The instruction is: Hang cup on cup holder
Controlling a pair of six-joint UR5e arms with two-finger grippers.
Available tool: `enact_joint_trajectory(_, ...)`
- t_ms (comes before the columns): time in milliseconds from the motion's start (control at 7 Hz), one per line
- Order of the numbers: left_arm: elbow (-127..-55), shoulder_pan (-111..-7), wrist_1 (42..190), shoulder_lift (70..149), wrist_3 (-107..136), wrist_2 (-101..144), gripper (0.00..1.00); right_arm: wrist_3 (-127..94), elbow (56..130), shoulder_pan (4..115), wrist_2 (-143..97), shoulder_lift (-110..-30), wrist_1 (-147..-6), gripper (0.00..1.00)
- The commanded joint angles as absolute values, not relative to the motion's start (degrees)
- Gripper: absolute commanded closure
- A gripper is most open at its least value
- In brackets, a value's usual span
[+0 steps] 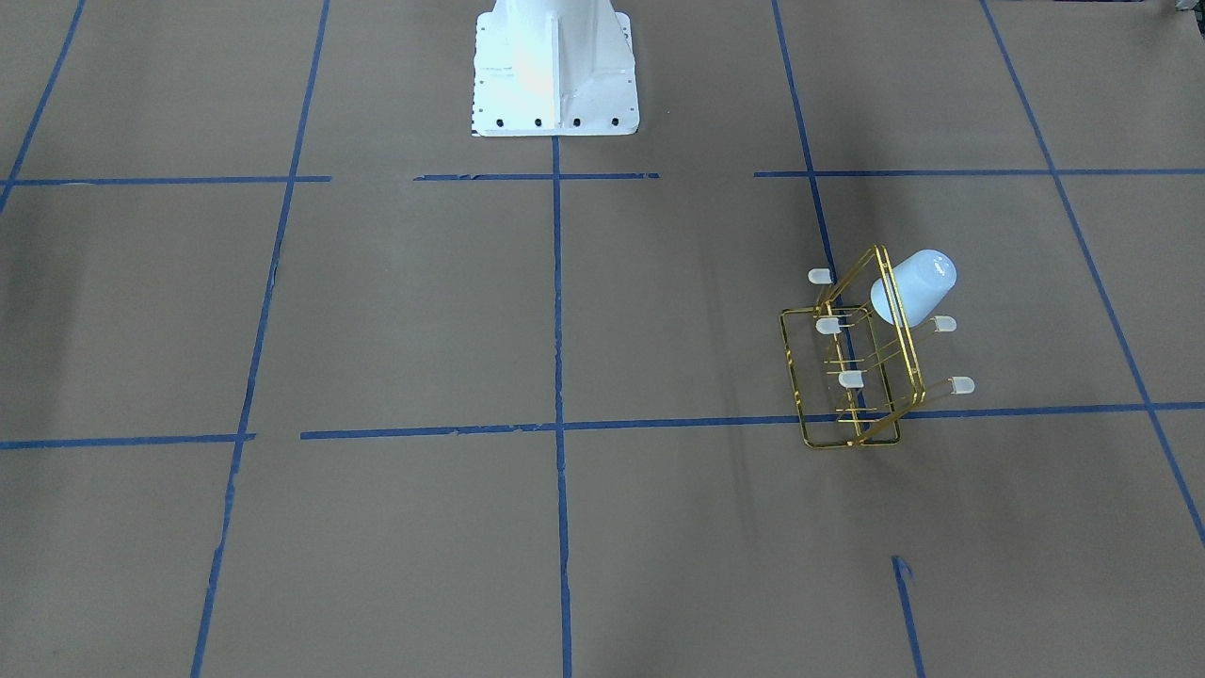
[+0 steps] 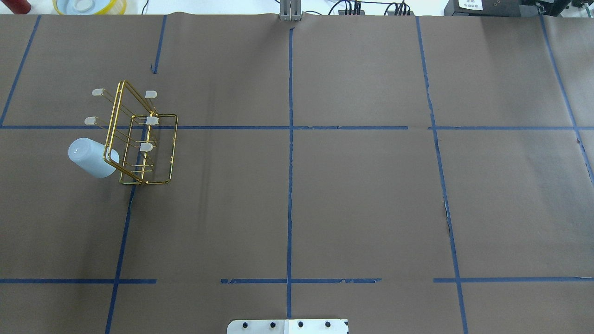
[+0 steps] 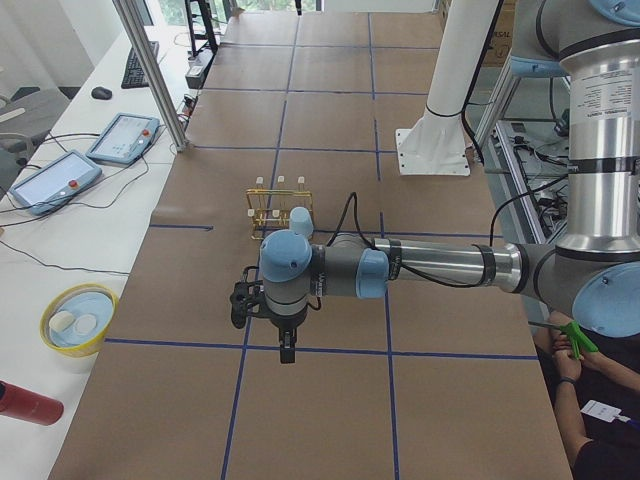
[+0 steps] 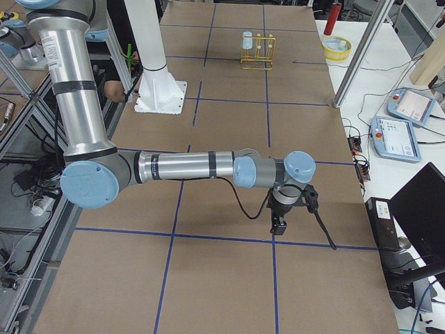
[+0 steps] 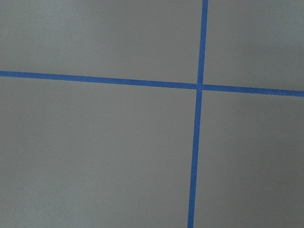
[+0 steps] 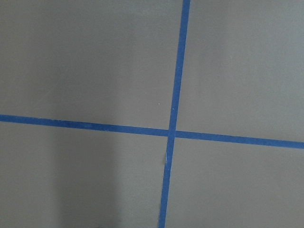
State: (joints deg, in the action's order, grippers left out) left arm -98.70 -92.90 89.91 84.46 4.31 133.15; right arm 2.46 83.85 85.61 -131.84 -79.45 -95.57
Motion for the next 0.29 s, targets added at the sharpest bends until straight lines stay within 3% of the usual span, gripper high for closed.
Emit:
enact_joint_trajectory(0,-98.7,-92.9,89.91,84.46,4.31,133.15,0.0,2.46,83.85,85.61,-131.84,-79.45,-95.62,0.0)
enact_joint_trajectory(143,-98.7,-92.9,89.83,84.46,4.31,133.15,0.0,2.46,83.85,85.61,-131.84,-79.45,-95.54,0.0)
